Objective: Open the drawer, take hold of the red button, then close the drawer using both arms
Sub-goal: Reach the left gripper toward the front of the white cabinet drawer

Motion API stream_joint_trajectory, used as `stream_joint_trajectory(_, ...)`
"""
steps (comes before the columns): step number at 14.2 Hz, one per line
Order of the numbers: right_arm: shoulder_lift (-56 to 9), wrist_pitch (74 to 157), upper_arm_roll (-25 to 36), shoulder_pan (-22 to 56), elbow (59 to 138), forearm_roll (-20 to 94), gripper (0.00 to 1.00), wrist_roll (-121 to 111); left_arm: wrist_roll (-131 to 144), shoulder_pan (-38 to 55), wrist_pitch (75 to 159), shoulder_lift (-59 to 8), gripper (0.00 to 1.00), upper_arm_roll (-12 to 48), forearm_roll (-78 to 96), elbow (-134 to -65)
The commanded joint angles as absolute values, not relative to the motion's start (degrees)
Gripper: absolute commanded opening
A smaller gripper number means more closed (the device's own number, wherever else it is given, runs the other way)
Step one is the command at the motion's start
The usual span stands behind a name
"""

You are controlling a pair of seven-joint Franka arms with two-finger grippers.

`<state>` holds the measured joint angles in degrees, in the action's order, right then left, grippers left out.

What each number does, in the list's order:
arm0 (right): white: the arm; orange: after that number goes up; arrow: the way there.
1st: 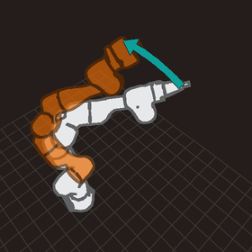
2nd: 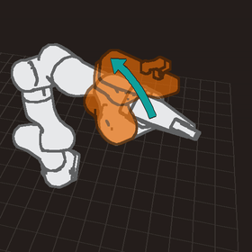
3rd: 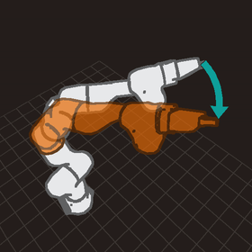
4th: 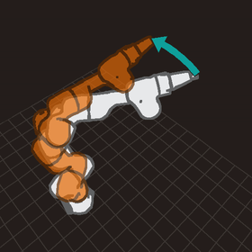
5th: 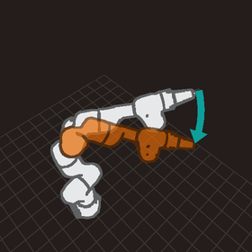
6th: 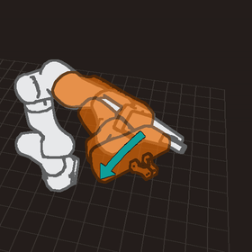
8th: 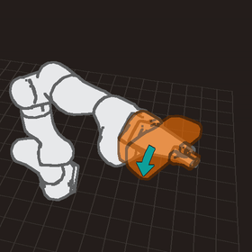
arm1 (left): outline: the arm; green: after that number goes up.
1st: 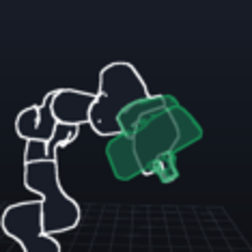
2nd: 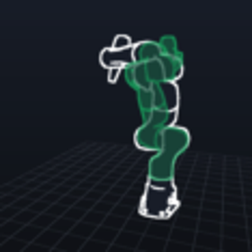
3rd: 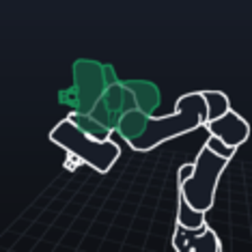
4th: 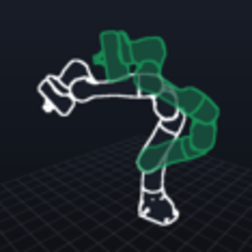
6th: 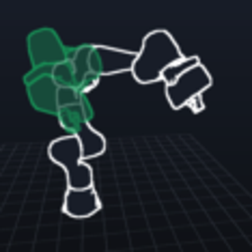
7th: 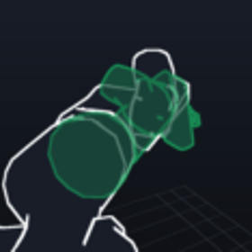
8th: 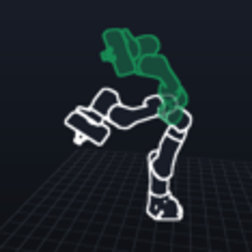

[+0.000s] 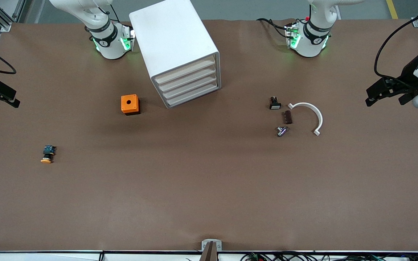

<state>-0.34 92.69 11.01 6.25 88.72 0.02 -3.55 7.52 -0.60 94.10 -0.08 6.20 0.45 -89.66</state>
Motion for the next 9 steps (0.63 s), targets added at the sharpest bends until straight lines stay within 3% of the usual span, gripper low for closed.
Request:
stream_joint_trajectory(1, -0.88, 92.37, 11.34, 6.42, 87.54, 0.79, 1.0, -3.34, 6.87, -0.88, 93.52, -0.35, 1.0, 6.33, 0.35, -88.94)
stream_joint_trajectory(9, -0.88, 92.37, 11.34, 6.42, 87.54, 0.7, 1.0, -3.43, 11.51, 0.09, 91.15, -0.88, 1.0, 7.73, -0.09, -88.77)
